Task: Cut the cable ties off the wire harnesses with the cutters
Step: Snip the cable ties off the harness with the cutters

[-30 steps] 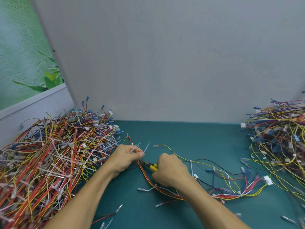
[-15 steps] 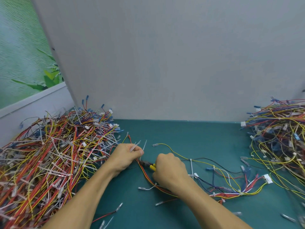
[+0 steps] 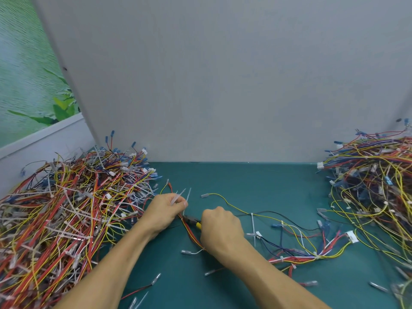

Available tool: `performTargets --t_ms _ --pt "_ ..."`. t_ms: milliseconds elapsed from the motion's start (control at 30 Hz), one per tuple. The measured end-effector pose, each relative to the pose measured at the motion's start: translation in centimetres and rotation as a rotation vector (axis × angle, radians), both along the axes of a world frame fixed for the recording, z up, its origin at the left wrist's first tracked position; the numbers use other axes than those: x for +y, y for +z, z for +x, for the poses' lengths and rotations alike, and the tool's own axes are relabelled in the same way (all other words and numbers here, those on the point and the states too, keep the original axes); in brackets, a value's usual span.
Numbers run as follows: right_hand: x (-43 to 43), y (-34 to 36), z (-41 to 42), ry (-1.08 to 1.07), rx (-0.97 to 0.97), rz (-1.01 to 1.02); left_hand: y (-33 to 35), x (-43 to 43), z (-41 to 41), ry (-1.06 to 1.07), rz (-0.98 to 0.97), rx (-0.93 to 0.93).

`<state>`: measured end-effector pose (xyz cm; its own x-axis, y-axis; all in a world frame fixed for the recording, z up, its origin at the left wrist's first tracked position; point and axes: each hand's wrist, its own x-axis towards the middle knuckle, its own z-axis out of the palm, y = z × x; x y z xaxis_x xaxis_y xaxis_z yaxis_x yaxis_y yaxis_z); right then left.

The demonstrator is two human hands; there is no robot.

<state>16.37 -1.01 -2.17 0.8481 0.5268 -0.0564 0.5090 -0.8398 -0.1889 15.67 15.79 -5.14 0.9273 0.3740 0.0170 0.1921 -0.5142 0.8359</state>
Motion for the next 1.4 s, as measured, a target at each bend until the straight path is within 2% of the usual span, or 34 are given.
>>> performTargets --t_ms 67,233,400,467,567,667,800,933,1033,1167,1233,1333,1400 --pt "0.1 -0.2 0.0 0.0 -0.014 -0.011 0.1 0.0 0.0 0.02 0.004 -0.007" --pt "-1.4 -0.1 0.1 -0.021 -0.034 0.006 0.8 0.0 -0.7 0.09 -0.448 -0.063" --pt "-6.1 0.2 1.8 -0.198 -0.201 0.115 2.4 -1.3 -1.5 0.087 -0.682 -0.134" --pt "-7.5 0.2 2.8 -0.264 -0.184 0.091 2.9 -2.5 -1.4 0.062 -0.77 -0.119" --pt "-8.2 -0.3 3.8 -0.291 -0.09 0.041 3.1 -4.4 -1.0 0.03 -0.837 -0.071" --pt "-8.0 -0.7 4.3 -0.287 -0.043 0.062 3.0 -5.9 -0.4 0.033 -0.81 -0.058" --pt "-7.5 -0.8 4.9 -0.335 0.044 0.133 2.3 -7.0 0.0 -0.001 -0.614 -0.049" --pt "-7.6 0.0 5.8 -0.461 0.132 0.336 2.3 -7.5 -0.3 -0.086 -0.089 -0.159" --pt "-7.9 1.2 6.2 -0.534 0.189 0.546 2.8 -8.3 -0.6 -0.155 0.208 -0.221" --pt "-8.6 2.4 5.9 -0.487 0.327 0.707 3.3 -9.9 -1.2 -0.189 0.471 -0.345" --pt "-8.9 2.7 5.3 -0.449 0.46 0.773 3.7 -10.3 -1.3 -0.197 0.642 -0.397" --pt "-9.4 3.1 4.4 -0.394 0.668 0.816 4.3 -10.8 -1.5 -0.386 0.872 -0.507" --pt "-9.8 3.1 3.9 -0.367 0.745 0.795 4.3 -11.0 -1.6 -0.475 0.996 -0.511"
